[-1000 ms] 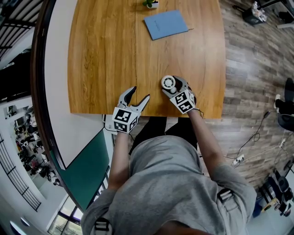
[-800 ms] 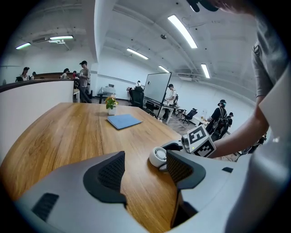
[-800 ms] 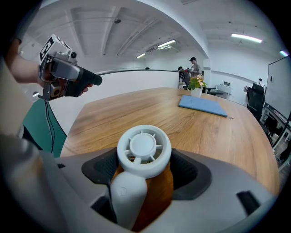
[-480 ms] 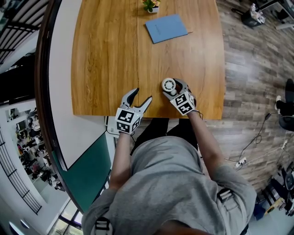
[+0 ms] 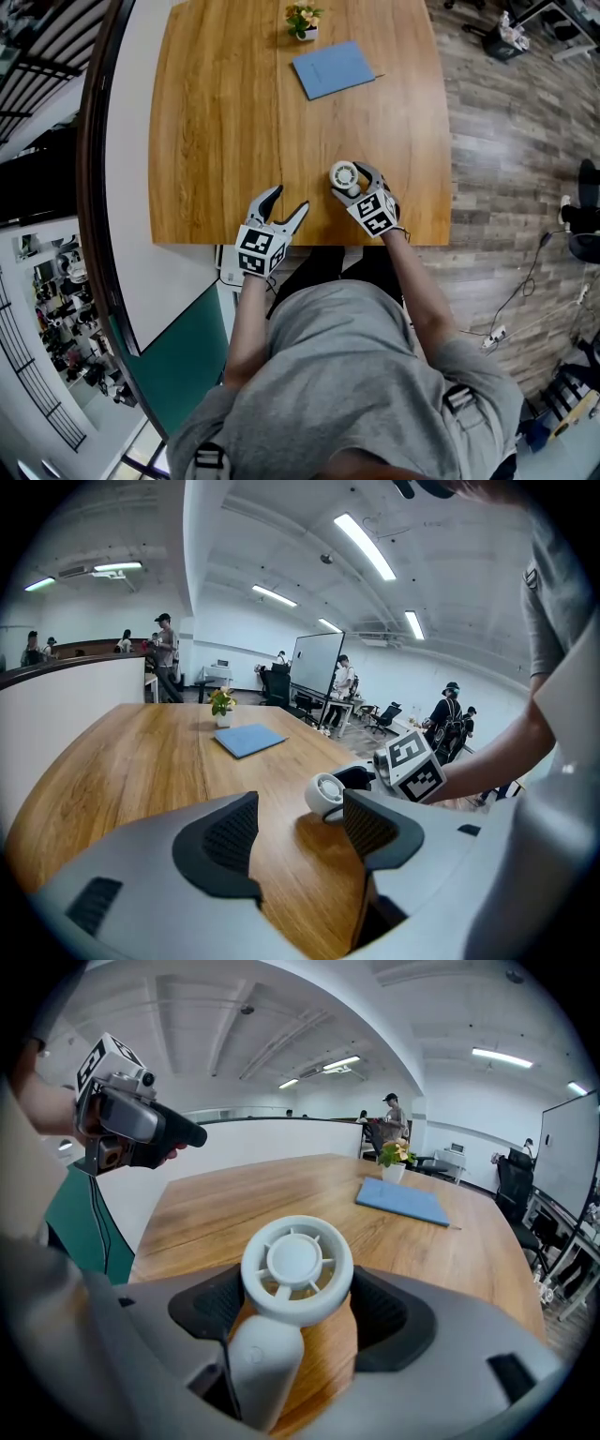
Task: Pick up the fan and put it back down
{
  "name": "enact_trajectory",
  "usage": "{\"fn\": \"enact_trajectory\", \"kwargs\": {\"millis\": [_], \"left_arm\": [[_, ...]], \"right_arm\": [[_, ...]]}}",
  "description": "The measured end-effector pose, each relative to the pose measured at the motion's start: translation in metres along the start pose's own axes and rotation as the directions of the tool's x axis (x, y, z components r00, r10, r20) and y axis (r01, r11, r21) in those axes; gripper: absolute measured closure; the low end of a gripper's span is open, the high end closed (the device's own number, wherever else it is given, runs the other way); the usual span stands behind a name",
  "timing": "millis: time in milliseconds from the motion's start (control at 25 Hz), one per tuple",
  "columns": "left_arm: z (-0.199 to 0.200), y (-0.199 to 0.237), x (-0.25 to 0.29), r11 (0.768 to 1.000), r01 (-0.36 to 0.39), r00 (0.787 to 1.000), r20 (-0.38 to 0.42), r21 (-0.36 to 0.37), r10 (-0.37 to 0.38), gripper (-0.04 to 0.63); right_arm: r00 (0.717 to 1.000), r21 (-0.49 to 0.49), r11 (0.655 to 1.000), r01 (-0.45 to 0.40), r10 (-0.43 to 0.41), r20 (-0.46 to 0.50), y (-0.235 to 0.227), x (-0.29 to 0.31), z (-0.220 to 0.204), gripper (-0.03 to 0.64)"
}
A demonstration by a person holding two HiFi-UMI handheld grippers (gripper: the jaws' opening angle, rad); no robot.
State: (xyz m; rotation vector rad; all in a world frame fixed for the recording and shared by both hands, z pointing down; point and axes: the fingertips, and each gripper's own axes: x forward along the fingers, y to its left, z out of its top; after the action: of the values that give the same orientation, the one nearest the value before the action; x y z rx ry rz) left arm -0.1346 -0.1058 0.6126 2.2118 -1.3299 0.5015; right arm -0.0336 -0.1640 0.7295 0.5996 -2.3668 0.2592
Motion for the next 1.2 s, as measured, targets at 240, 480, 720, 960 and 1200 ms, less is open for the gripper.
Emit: {"fn": "enact_trajectory", "kwargs": {"millis": [240, 480, 720, 960, 1200], "left_arm": [[0.008, -0.004, -0.005, 1.0, 0.004, 1.0, 0.013, 0.017, -0.005, 0.299], [0.02, -0.006, -0.01, 1.0, 0.0, 0.999, 0.035, 0.029, -0.001, 0.299], [0.031, -0.008, -0.014, 0.999, 0.001, 0.998, 0.056, 0.043, -0.003, 0.299], [0.045, -0.008, -0.016, 0.999, 0.0, 0.996, 0.084, 0.054, -0.004, 0.299], [0.058, -0.012, -0.015, 0.998, 0.013, 0.994, 0.108, 0.068, -0.02, 0.299]], "right_arm": [[1.0, -0.003, 1.0, 0.017, -0.017, 0.01, -0.001, -0.01, 0.009, 0.256], [0.999, -0.011, 0.999, 0.038, -0.037, 0.029, -0.004, -0.022, 0.021, 0.256], [0.996, -0.007, 0.997, 0.071, -0.071, 0.056, -0.012, -0.034, 0.035, 0.256], [0.991, -0.005, 0.995, 0.103, -0.102, 0.083, -0.023, -0.047, 0.05, 0.256], [0.984, -0.013, 0.99, 0.138, -0.135, 0.114, -0.032, -0.062, 0.068, 0.256]]}}
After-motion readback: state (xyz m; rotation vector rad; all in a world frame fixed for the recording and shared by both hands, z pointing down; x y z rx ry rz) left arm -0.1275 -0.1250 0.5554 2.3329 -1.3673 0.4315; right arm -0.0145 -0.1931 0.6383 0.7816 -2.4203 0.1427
